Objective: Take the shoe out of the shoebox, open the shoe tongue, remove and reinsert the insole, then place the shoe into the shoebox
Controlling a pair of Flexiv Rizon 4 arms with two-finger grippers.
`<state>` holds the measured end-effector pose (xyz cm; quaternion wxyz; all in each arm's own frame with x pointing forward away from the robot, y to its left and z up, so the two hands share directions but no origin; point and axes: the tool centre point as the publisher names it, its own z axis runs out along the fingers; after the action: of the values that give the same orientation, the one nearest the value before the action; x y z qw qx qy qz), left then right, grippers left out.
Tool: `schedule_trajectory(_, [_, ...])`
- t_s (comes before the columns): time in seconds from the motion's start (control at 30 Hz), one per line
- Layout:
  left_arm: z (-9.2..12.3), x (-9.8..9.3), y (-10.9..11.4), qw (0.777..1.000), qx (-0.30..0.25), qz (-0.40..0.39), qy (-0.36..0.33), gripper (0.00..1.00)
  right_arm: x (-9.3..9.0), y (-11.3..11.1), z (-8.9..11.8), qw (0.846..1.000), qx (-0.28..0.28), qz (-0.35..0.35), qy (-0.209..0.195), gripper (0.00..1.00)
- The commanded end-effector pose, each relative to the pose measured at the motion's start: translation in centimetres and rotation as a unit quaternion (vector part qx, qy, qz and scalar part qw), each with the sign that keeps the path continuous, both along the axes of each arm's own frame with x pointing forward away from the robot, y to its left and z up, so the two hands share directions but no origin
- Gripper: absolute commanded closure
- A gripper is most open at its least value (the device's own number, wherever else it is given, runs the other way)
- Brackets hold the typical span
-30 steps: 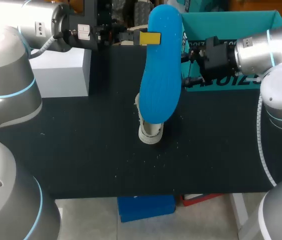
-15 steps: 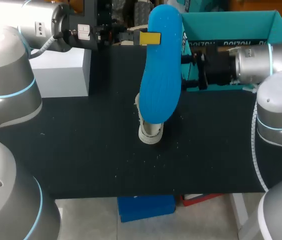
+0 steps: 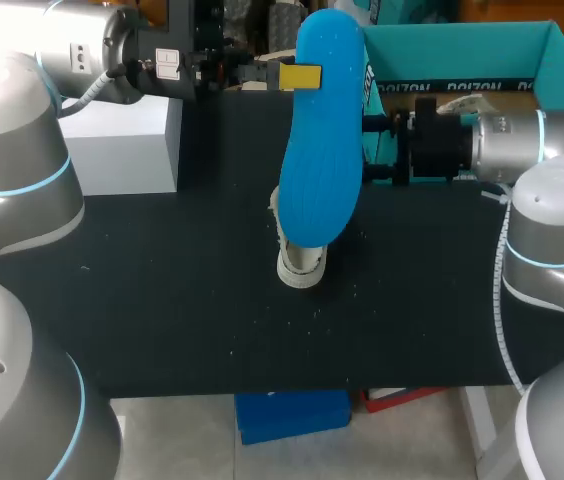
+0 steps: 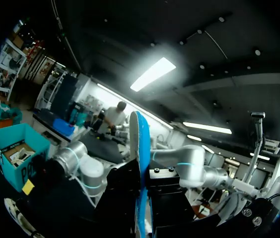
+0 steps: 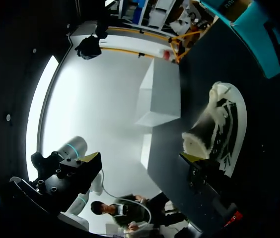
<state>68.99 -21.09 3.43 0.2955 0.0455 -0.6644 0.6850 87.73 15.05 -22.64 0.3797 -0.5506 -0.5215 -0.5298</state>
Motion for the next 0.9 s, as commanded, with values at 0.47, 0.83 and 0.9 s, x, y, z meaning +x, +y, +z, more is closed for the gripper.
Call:
schedule_trajectory(0.47, [2.7, -4.8, -1.9, 0.806, 0.163, 0.055, -0.567, 1.0, 0.3, 0.2, -0.1, 1.0, -0.007, -0.016, -0.002, 0.0])
schedule_trajectory(0.83, [1.7, -4.9, -2.4, 0.823, 0.161, 0.045, -0.543, 1.0, 0.3, 0.2, -0.1, 1.0, -0.007, -0.016, -0.002, 0.0])
schedule_trajectory(0.9, [1.7, -4.9, -2.4, 0.823, 0.161, 0.045, -0.543, 1.0, 0.3, 0.2, -0.1, 1.0, -0.007, -0.016, -0.002, 0.0])
